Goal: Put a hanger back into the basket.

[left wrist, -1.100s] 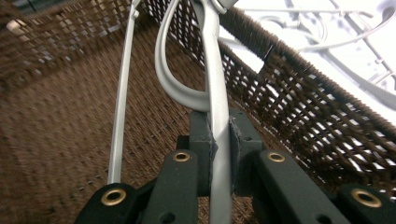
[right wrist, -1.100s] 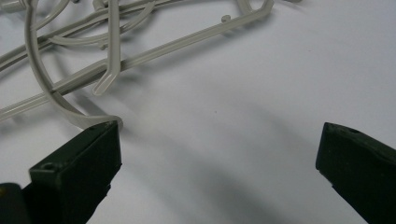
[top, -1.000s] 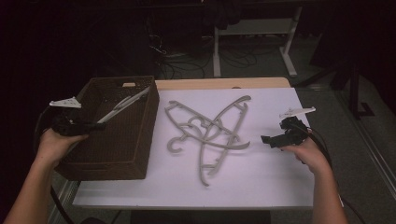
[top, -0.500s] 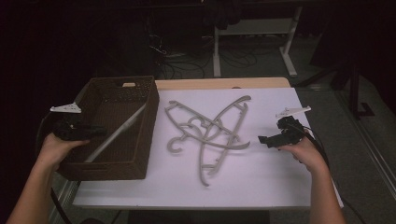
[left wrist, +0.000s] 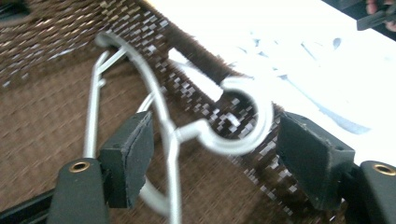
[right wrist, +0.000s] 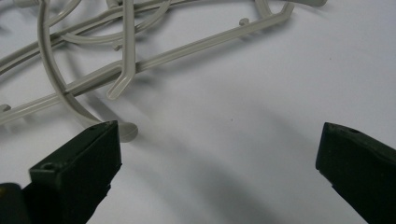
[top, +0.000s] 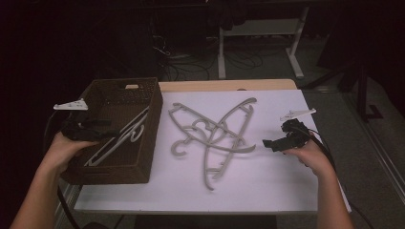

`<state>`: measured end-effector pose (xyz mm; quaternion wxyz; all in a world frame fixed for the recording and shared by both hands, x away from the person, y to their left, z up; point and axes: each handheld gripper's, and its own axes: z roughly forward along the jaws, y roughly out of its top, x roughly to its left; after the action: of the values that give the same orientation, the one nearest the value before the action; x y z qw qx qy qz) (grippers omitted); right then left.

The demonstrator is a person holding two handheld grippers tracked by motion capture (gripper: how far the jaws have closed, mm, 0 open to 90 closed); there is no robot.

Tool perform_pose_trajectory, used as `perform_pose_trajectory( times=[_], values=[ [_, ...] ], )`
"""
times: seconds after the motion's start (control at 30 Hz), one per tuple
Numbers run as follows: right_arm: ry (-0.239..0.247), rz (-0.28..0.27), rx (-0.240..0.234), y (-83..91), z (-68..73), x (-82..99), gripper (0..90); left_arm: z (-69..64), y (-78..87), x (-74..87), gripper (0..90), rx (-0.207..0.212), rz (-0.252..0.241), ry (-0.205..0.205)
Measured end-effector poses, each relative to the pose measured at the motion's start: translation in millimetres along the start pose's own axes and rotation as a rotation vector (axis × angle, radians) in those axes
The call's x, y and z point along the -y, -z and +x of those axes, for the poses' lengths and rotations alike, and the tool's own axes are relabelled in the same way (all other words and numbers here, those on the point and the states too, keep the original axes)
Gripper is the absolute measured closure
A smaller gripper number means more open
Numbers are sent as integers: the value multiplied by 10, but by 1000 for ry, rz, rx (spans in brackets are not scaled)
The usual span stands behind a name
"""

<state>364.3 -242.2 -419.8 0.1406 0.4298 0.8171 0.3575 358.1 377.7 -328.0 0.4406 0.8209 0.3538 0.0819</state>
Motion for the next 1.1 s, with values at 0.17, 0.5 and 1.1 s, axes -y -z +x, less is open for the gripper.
perform_pose_trajectory(
  times=[0.17,0.5,1.1],
  values=[
    [5,-6,-10,12,21,1,0,-205,-151,-167,234,42,-16,-32],
    [13,-13,-48,9,60,-48,1,-586,-445,-440,194,131,-50,-87],
    [21,-6,-72,-22,92,-87,4,-1288,-1310,-755,466,202,15,-139]
  ],
)
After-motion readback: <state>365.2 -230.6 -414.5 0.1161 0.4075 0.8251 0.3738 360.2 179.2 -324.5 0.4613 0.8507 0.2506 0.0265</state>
